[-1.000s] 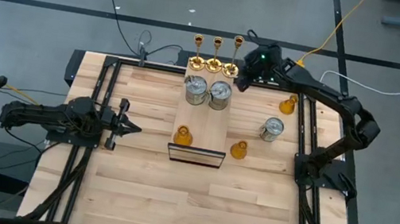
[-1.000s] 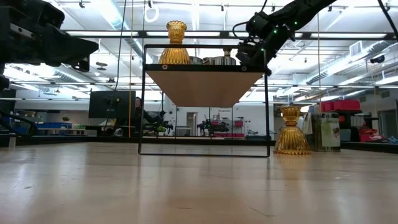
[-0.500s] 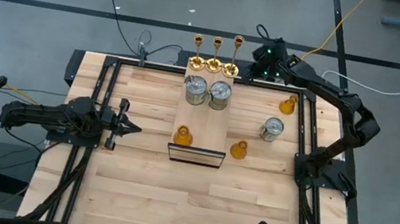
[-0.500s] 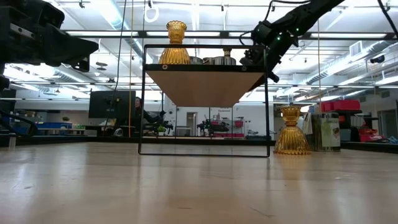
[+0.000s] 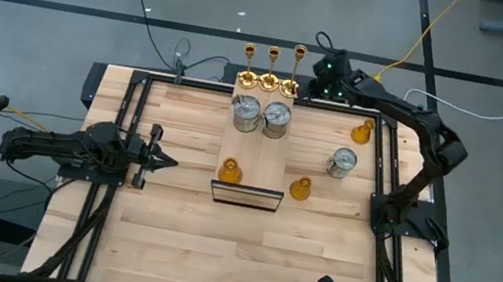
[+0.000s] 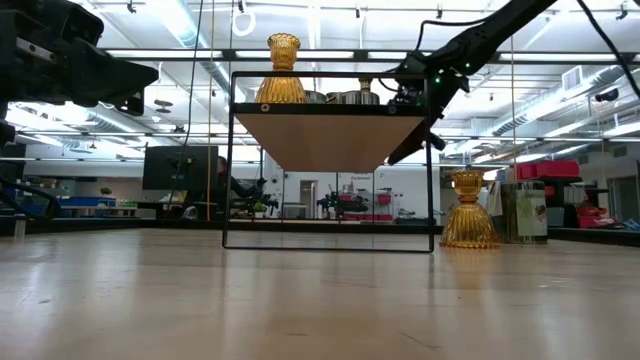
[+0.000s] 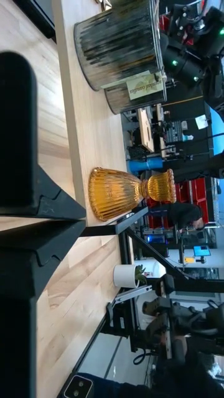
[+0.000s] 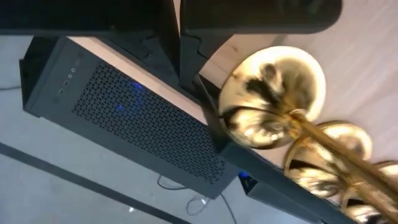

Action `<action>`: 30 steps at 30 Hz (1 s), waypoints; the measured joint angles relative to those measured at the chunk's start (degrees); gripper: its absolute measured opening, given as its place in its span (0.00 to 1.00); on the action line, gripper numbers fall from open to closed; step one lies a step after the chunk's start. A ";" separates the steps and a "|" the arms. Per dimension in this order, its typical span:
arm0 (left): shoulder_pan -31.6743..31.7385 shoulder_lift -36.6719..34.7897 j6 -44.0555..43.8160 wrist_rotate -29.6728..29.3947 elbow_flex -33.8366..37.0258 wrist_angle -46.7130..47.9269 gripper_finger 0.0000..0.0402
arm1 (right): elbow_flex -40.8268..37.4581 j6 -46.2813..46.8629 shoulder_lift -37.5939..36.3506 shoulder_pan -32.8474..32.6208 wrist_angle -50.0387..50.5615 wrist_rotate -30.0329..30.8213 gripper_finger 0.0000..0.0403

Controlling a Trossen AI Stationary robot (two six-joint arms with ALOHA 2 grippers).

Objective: Pick & Place candle stick holders
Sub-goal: Put the gold candle holder aligned with the other candle holder on the shelf

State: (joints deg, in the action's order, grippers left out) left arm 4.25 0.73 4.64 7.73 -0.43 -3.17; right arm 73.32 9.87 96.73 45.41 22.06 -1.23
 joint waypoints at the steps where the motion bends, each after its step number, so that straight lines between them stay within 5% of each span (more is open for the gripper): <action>1: 0.02 0.00 0.01 0.02 0.01 0.00 0.05 | 0.00 0.25 0.26 0.00 -0.03 0.26 0.00; 30: 0.01 0.00 0.01 0.02 0.00 0.01 0.05 | 0.00 1.49 1.49 -0.12 -1.70 -5.85 0.00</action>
State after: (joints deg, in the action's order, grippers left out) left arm 4.26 0.73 4.64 7.74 -0.43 -3.16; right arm 73.32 11.35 98.21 45.28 20.36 -7.09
